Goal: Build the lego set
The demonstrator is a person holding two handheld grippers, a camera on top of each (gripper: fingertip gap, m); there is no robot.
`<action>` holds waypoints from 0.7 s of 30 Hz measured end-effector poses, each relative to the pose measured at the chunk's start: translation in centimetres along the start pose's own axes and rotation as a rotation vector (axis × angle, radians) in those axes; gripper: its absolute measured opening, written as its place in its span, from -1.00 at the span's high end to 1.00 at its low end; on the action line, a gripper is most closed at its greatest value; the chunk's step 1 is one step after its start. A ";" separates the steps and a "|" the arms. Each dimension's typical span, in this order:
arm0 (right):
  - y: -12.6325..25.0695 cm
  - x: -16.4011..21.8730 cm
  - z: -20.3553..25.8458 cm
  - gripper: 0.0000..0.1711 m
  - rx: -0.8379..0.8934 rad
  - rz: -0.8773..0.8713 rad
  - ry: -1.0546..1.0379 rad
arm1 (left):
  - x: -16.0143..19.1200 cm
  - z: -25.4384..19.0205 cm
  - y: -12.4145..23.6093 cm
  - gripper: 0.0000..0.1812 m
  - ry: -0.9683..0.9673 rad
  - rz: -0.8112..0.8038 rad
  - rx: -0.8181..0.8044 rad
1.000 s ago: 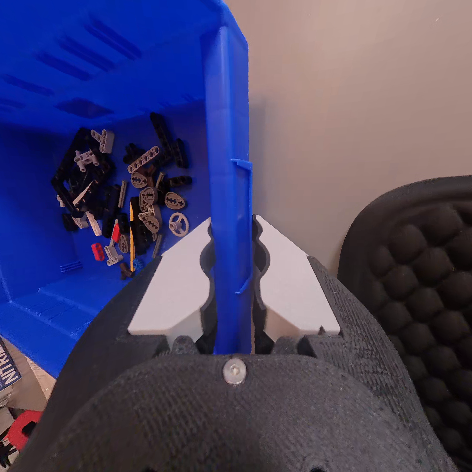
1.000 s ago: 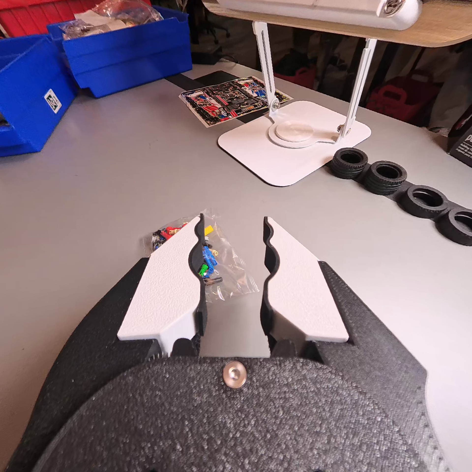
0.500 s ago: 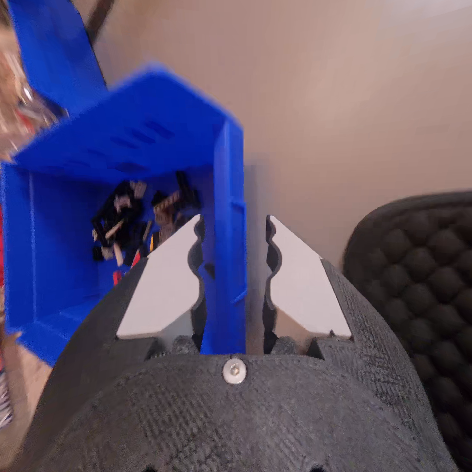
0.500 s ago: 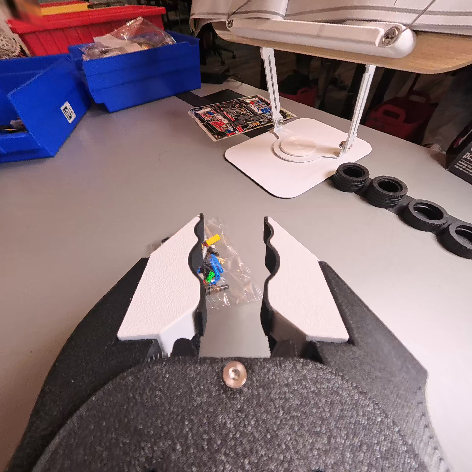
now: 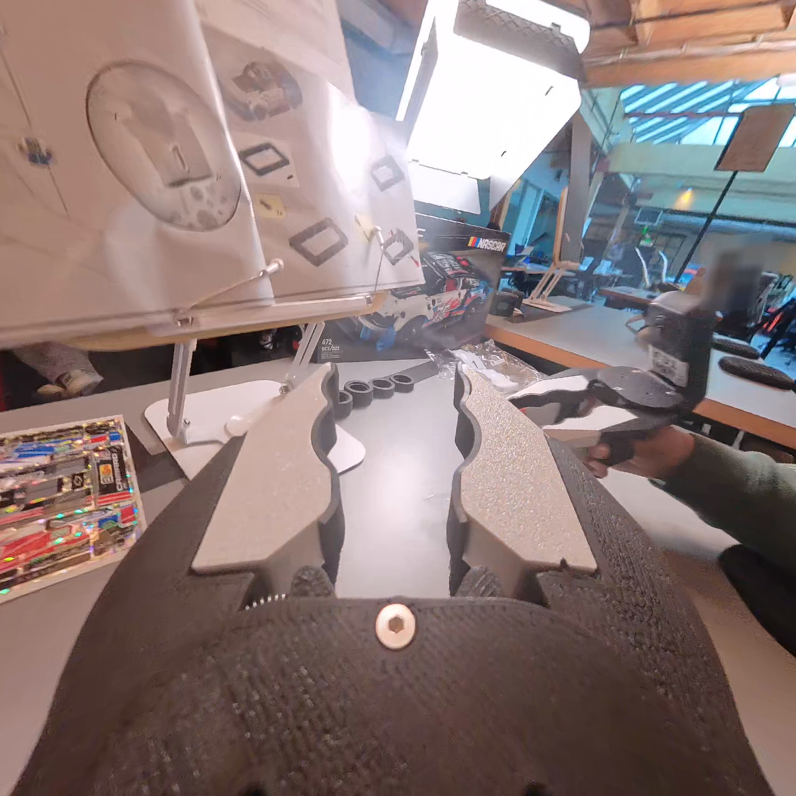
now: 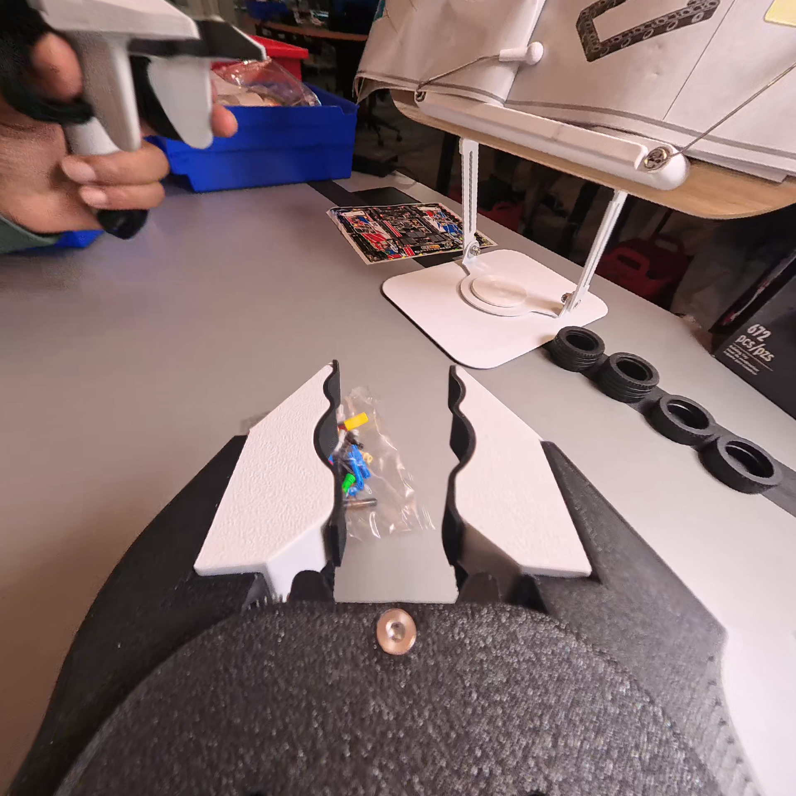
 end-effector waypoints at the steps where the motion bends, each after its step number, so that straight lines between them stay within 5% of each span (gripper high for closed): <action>1: 0.2 0.2 -0.3 0.44 0.010 0.001 0.006 | 1.2 0.4 -0.4 0.44 0.009 -0.012 -0.005; 5: 0.3 0.5 -1.4 0.42 0.024 -0.019 -0.038 | 5.8 1.1 -0.7 0.40 -0.047 0.113 0.021; 13: -0.6 0.8 -0.5 0.36 0.000 -0.027 -0.028 | 6.0 2.5 0.2 0.25 -0.075 0.110 -0.042; 21: 0.6 2.1 -1.9 0.33 0.015 0.138 -0.060 | 7.6 2.3 -1.0 0.34 -0.138 0.202 0.024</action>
Point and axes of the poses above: each gripper's, where its closed fingertips meet, y back along the fingers, x out of its underside, z = x × y across the jaws, the point moved 5 cm from there along y, back along the fingers, and after that the axes turned 12 degrees about -y, right-handed, at the moved point
